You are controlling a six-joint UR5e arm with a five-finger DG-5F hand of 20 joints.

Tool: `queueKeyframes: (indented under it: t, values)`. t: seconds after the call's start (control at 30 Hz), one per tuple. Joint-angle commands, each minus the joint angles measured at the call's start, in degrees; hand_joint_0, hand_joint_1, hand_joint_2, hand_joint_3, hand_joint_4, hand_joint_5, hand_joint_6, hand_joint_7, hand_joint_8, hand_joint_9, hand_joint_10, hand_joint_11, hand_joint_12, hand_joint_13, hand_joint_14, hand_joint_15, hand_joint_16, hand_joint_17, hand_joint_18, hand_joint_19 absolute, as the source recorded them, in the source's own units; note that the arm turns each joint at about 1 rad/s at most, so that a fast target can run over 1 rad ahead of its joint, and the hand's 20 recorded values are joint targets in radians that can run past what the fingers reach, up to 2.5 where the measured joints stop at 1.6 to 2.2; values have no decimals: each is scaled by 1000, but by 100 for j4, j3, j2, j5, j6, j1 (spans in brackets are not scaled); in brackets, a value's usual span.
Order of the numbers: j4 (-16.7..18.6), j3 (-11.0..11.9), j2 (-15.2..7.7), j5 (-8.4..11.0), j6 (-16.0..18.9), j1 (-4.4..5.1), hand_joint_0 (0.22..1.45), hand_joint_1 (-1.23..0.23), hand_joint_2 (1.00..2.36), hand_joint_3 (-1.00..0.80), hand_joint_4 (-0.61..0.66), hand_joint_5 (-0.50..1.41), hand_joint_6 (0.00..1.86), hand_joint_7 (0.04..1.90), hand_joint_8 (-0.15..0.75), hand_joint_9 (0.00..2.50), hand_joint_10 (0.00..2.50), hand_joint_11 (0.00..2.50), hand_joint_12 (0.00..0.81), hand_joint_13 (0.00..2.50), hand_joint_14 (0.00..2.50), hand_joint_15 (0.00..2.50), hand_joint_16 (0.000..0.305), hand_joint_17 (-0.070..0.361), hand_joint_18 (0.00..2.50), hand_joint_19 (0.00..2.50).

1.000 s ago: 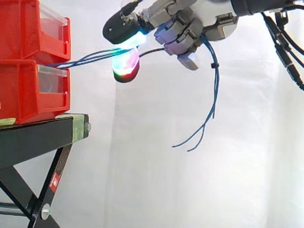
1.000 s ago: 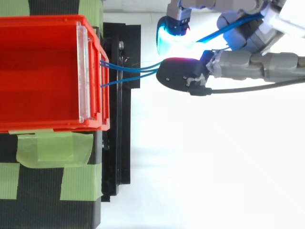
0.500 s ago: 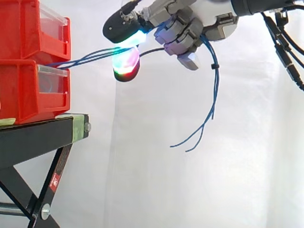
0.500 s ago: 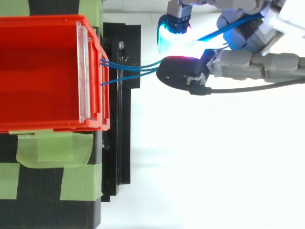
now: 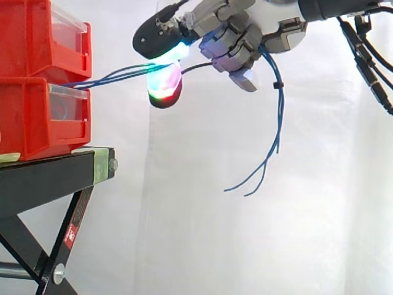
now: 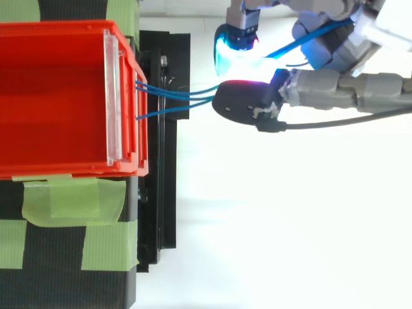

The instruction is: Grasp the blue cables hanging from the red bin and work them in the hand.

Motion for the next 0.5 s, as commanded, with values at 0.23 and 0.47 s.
queueKeyframes:
  t: [0.23, 0.47]
  values:
    - [0, 7, -1, -41, -89, -19, 915, -724, 1366, 406, 210, 244, 957, 1230, 519, 1736, 2500, 2500, 771, 2085, 2500, 2010, 244, 183, 2500, 763]
    - [9, 7, 7, -41, -89, -19, 1016, -602, 1403, 439, 224, 259, 904, 1202, 519, 1736, 2500, 2500, 771, 2085, 2500, 2010, 244, 183, 2500, 763]
